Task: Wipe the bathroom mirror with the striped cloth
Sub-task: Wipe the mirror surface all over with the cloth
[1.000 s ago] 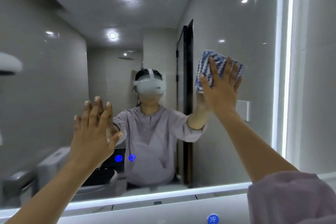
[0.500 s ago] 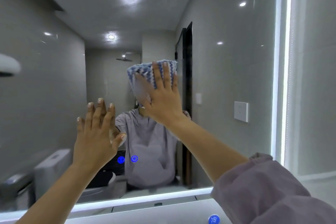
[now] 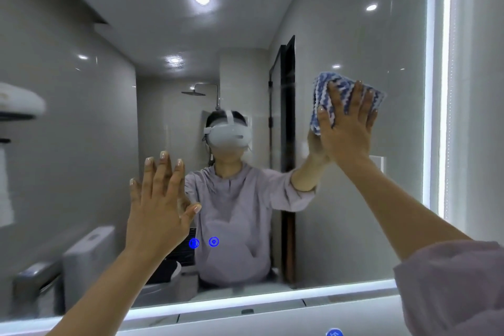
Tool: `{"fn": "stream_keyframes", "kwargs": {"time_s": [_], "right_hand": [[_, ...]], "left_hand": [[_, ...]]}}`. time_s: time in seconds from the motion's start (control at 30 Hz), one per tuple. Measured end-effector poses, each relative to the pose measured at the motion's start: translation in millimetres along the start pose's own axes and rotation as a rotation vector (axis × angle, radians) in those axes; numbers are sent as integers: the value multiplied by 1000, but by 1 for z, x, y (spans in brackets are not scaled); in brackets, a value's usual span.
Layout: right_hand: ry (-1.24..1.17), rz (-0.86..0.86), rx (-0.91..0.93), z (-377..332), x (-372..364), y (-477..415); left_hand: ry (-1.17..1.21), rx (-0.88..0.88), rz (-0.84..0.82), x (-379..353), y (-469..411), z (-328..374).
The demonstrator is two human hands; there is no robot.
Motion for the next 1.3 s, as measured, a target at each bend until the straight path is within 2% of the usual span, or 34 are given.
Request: {"fn": "stream_keyframes", "kwargs": {"time_s": [0.1, 0.17, 0.4, 0.5, 0.6, 0.7, 0.87, 1.03, 1.13, 1.3], "right_hand": [[-24, -18, -74, -21, -4, 10], [-29, -28, -31, -42, -4, 19], [-58, 0, 500, -149, -9, 83], [-75, -2, 628, -155, -10, 94], [-85, 16, 677, -132, -5, 85], [-24, 7, 564, -85, -5, 68], [40, -42, 102, 30, -3, 41], [5, -26, -119, 33, -5, 48], [-6, -54, -129, 14, -10, 66], [-38, -123, 72, -24, -6, 121]], "left_hand": [[4, 0, 2, -2, 1, -1], [10, 0, 8, -3, 1, 0], [21, -16, 23, -4, 1, -1], [35, -6, 20, -4, 1, -1], [33, -2, 27, -5, 1, -2], [35, 4, 35, -5, 1, -3], [35, -1, 40, -5, 1, -3], [43, 1, 41, -4, 1, -2], [56, -3, 55, -4, 1, -2], [67, 7, 53, -2, 0, 1]]}}
Point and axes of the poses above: each hand's wrist, its own y-axis away from the middle knuckle, its own x-axis out of the back of the hand, z = x × y, the point moved 6 cm from there along -y, towards the middle knuckle, and after that the axes turned 12 degrees about z, right-handed, at the moved point
